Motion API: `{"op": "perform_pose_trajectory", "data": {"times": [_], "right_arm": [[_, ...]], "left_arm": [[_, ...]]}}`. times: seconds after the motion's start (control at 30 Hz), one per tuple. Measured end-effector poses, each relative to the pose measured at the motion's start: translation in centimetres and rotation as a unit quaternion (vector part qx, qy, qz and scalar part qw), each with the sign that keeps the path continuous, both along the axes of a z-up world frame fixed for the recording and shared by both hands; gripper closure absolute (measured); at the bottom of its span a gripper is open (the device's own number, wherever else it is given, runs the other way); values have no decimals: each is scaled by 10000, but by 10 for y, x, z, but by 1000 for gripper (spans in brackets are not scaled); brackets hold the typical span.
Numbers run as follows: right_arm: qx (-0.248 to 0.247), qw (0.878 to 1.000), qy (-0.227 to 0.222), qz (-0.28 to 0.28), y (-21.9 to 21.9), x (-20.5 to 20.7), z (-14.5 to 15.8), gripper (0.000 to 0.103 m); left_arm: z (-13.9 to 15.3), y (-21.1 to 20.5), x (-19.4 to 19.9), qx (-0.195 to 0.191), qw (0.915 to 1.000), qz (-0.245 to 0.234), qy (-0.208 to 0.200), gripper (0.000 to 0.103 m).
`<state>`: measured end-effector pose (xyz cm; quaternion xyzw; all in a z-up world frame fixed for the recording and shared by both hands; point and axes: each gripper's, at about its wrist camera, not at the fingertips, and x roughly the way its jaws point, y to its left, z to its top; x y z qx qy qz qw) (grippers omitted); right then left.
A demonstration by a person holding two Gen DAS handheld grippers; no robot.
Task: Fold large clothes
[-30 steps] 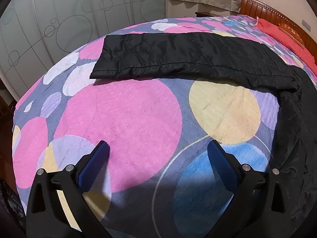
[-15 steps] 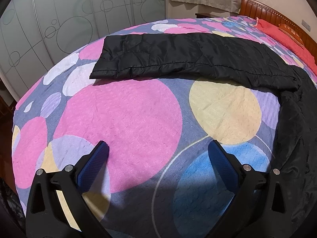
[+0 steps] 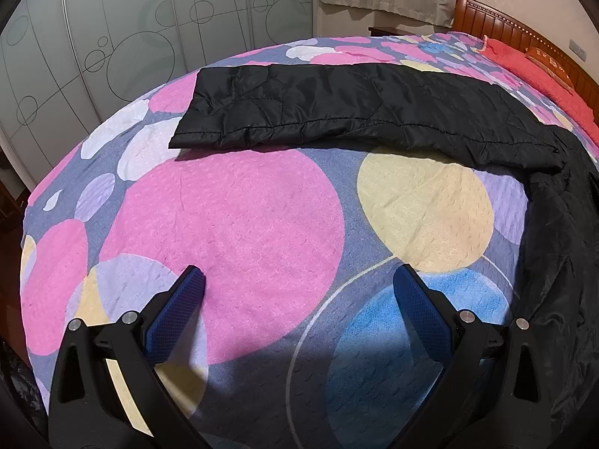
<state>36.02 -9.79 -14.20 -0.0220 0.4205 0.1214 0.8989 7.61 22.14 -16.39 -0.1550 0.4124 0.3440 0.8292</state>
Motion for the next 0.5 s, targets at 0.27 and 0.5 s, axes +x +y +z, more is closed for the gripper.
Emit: {"op": "perform_pose_trajectory", "data": {"times": [0.27,0.5], "right_arm": [[647,9965,-526,19,-36,-31,48,36],[630,9708,-618,-2230,-188,4,60,54]], "left_arm": [[0,0,0,5,10000,0,-2,2],[0,0,0,12,10000,2,2,2]]}}
